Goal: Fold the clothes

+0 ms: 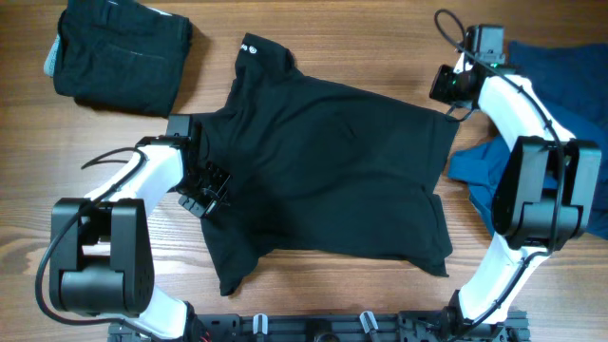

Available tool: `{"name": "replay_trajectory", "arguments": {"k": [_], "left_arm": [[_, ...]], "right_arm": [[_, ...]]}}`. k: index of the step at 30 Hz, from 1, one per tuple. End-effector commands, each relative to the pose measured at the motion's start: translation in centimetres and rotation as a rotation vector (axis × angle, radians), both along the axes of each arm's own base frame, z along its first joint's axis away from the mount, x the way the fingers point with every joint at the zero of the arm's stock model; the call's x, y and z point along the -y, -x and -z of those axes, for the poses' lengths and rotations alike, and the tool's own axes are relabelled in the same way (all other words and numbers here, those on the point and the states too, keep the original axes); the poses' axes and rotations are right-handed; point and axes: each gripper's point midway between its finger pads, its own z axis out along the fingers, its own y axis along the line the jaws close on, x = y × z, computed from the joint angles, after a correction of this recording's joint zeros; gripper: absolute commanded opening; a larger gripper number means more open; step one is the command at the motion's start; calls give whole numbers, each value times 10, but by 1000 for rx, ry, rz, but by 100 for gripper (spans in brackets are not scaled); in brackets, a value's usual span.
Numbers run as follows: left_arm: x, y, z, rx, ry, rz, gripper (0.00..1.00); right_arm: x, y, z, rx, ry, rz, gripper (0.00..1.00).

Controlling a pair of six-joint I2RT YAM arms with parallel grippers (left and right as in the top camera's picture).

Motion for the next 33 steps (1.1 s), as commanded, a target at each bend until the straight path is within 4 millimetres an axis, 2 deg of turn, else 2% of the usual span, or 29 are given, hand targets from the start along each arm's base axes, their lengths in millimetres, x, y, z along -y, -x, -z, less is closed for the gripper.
{"name": "replay_trajectory", "arguments": {"k": [1, 4, 7, 11, 17, 20, 21, 24, 33], "left_arm": [[-7, 90, 44, -285, -101, 62, 4], [-1, 81, 39, -224, -100, 85, 4], [2, 72, 32, -168, -107, 104, 4], [3, 68, 29, -142, -103, 103, 4], [3, 68, 29, -142, -102, 103, 4], [3, 68, 29, -142, -102, 104, 4], [3, 68, 29, -142, -102, 104, 4], [5, 68, 29, -135, -86, 132, 4], [7, 61, 30, -103, -73, 139, 4]], "right_arm": [[3, -7, -18, -1, -41, -16, 4], [2, 5, -29, -70, -44, -13, 4], [-7, 38, -34, -208, -97, 3, 4], [-40, 82, -33, -380, -278, -42, 4], [-55, 129, -27, -579, -325, 8, 4], [-57, 140, -8, -617, -285, 15, 4], [-59, 147, 8, -632, -292, 56, 4], [-52, 150, 28, -625, -254, 110, 4], [-50, 163, 47, -650, -245, 130, 5]]}}
